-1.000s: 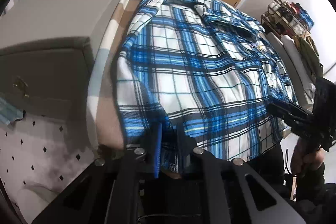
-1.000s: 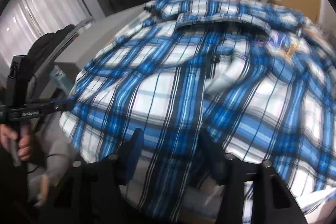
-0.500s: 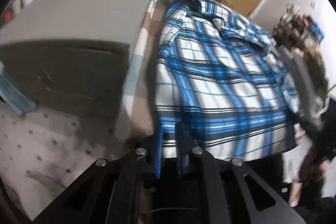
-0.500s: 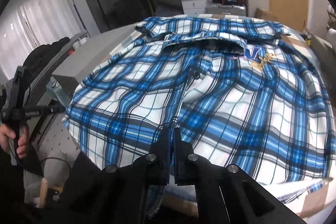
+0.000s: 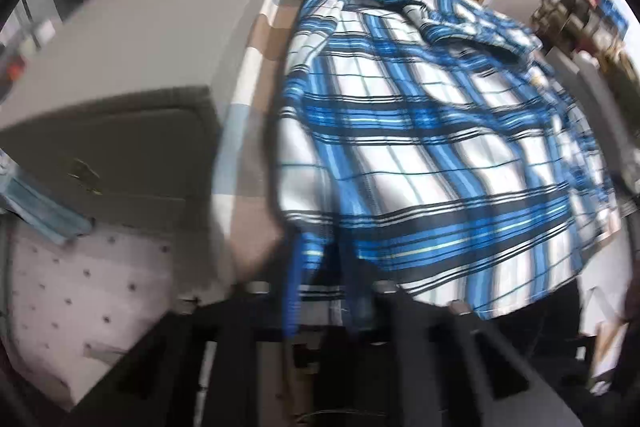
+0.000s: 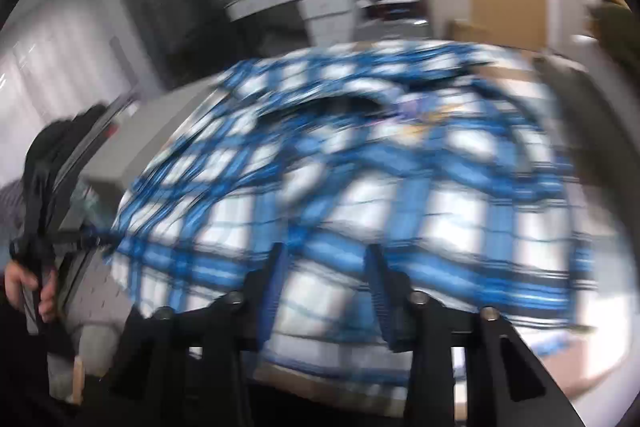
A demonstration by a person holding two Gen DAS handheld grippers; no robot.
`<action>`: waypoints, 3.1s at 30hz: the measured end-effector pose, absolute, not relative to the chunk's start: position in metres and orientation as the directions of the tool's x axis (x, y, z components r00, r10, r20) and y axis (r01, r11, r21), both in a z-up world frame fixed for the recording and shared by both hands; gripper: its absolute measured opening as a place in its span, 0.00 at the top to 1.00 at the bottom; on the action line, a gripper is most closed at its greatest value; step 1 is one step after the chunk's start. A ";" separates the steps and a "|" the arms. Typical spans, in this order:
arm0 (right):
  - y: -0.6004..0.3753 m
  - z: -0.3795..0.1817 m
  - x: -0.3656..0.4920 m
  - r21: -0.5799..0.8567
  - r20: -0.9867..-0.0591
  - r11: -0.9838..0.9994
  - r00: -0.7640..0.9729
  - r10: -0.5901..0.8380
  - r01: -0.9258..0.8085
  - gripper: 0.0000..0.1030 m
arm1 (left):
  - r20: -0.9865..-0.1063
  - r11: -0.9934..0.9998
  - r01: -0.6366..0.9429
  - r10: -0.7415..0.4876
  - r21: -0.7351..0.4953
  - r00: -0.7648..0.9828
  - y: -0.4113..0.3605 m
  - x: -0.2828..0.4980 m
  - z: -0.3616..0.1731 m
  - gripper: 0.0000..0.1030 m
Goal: Fold large clothes
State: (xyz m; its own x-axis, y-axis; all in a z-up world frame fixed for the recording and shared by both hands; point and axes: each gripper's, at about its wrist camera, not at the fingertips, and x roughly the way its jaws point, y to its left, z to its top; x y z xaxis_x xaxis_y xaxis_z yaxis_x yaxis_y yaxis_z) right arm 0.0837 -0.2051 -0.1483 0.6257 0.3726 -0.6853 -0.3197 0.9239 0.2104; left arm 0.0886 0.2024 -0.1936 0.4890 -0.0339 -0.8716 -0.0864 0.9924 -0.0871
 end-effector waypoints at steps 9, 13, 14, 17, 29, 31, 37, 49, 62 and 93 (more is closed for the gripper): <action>-0.313 -0.158 0.105 0.147 -0.768 0.986 0.619 0.164 -0.079 0.34 | -0.859 0.993 -0.107 0.088 0.039 0.504 0.207 0.089 -0.188 0.97; -0.305 -0.161 0.096 0.141 -0.773 0.979 0.601 0.204 -0.150 0.34 | -0.848 0.991 -0.112 0.121 0.073 0.517 0.205 0.084 -0.184 0.97; -0.294 -0.160 0.087 0.128 -0.767 0.972 0.601 0.222 -0.196 0.34 | -0.847 0.992 -0.109 0.115 0.068 0.520 0.203 0.085 -0.183 0.97; -0.260 -0.160 0.070 0.153 -0.744 0.925 0.576 0.339 -0.348 0.33 | -0.853 0.996 -0.090 0.071 0.028 0.517 0.200 0.086 -0.184 0.97; -0.167 -0.193 0.069 -0.078 -0.793 0.841 0.545 0.273 -0.535 0.97 | -0.865 0.995 -0.099 0.047 -0.003 0.499 0.203 0.086 -0.189 0.97; -0.168 -0.188 0.069 -0.066 -0.771 0.845 0.564 0.294 -0.531 0.99 | -0.868 0.995 -0.103 0.045 -0.007 0.494 0.204 0.087 -0.192 0.97; -0.188 -0.153 0.050 -0.073 -0.741 0.856 0.602 0.297 -0.512 0.99 | -0.867 0.994 -0.108 0.033 -0.024 0.498 0.207 0.087 -0.192 0.97; -0.192 -0.176 0.031 -0.009 -0.860 0.787 0.407 0.309 -0.617 0.94 | -0.868 0.994 -0.112 0.052 -0.004 0.493 0.205 0.090 -0.192 0.97; -0.314 -0.175 0.120 0.267 -0.789 0.955 0.540 0.293 -0.127 0.28 | -0.822 0.954 -0.032 -0.241 -0.299 0.515 0.213 0.088 -0.191 0.54; -0.338 -0.198 0.112 0.445 -0.742 0.888 0.507 0.438 -0.116 0.45 | -0.696 0.748 -0.080 -0.567 -0.659 0.441 0.265 0.074 -0.227 0.40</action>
State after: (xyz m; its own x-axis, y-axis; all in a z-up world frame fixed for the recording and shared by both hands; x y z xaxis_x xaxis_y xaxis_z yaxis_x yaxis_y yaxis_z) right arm 0.1124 -0.3381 -0.1981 0.5074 0.4379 -0.7422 -0.1159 0.8881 0.4448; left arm 0.0742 0.2650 -0.2274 0.4410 -0.5667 -0.6960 -0.0802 0.7475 -0.6594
